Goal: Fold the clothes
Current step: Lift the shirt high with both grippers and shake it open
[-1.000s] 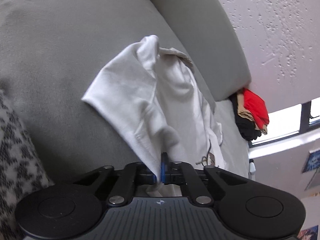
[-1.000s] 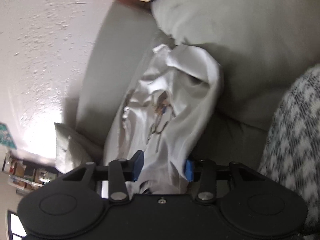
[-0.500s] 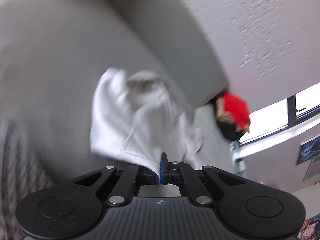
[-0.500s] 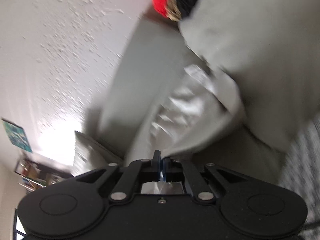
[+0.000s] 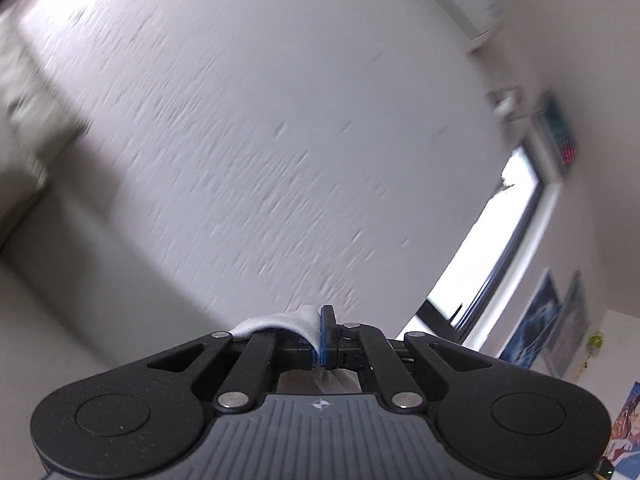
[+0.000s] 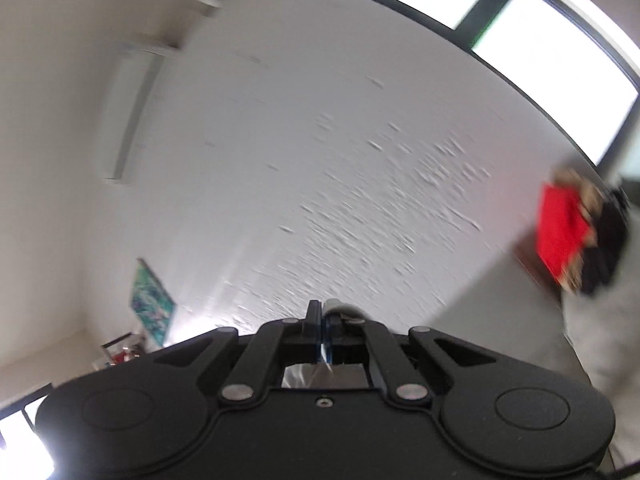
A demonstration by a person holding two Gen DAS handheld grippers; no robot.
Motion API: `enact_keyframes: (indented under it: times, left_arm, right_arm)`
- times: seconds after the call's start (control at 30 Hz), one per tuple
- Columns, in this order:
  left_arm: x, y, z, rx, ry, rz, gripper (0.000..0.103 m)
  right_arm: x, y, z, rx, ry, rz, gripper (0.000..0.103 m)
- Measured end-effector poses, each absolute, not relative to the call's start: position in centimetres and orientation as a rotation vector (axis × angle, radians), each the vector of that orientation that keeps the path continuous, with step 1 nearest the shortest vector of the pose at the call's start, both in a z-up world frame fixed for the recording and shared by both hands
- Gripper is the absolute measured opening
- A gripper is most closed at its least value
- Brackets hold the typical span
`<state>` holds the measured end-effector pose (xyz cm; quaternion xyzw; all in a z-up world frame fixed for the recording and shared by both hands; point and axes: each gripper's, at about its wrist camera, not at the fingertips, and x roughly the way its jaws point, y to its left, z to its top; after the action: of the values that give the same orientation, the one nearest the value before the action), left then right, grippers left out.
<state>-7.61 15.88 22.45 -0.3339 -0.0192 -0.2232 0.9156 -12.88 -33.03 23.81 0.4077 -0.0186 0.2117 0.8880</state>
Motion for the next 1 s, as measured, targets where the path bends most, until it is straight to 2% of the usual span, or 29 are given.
enact_keyframes:
  times: [0.17,0.3,0.4,0.57,0.67,0.73,0.87,0.93,1.0]
  left_arm:
    - [-11.0,15.6,26.7,-0.632,-0.180,-0.478,0.000]
    - [-11.8,14.2,28.9,-0.557,-0.233,-0.481,0.000]
    - [-8.5,13.2,28.1,-0.521,-0.162,-0.412,0.000]
    - [4.1,12.3,23.1,-0.452,0.153,-0.248,0.000]
    - [10.9,12.0,19.3,-0.387,0.273,-0.116,0.000]
    - [12.2,12.4,20.3,-0.400,0.238,-0.133,0.000]
    - [8.2,11.8,26.7,-0.345,-0.021,-0.210,0.000]
    - [6.5,11.1,27.2,-0.293,-0.074,-0.228,0.001]
    - [5.9,10.6,25.7,-0.284,-0.038,-0.239,0.001]
  right_arm:
    - [-15.8,-33.0,28.1,0.773,-0.115,0.489,0.002]
    - [-14.3,-32.5,29.8,0.716,-0.114,0.476,0.002]
    - [-11.0,-31.6,29.3,0.699,-0.052,0.455,0.002]
    - [0.2,-29.0,24.8,0.692,0.183,0.359,0.002]
    - [7.1,-27.9,21.8,0.698,0.303,0.262,0.002]
    - [8.8,-27.6,22.3,0.687,0.275,0.242,0.002]
    - [6.7,-28.6,27.1,0.579,0.060,0.262,0.002]
    - [4.3,-28.9,27.4,0.513,0.004,0.257,0.002]
    - [2.9,-29.2,25.7,0.479,0.018,0.247,0.002]
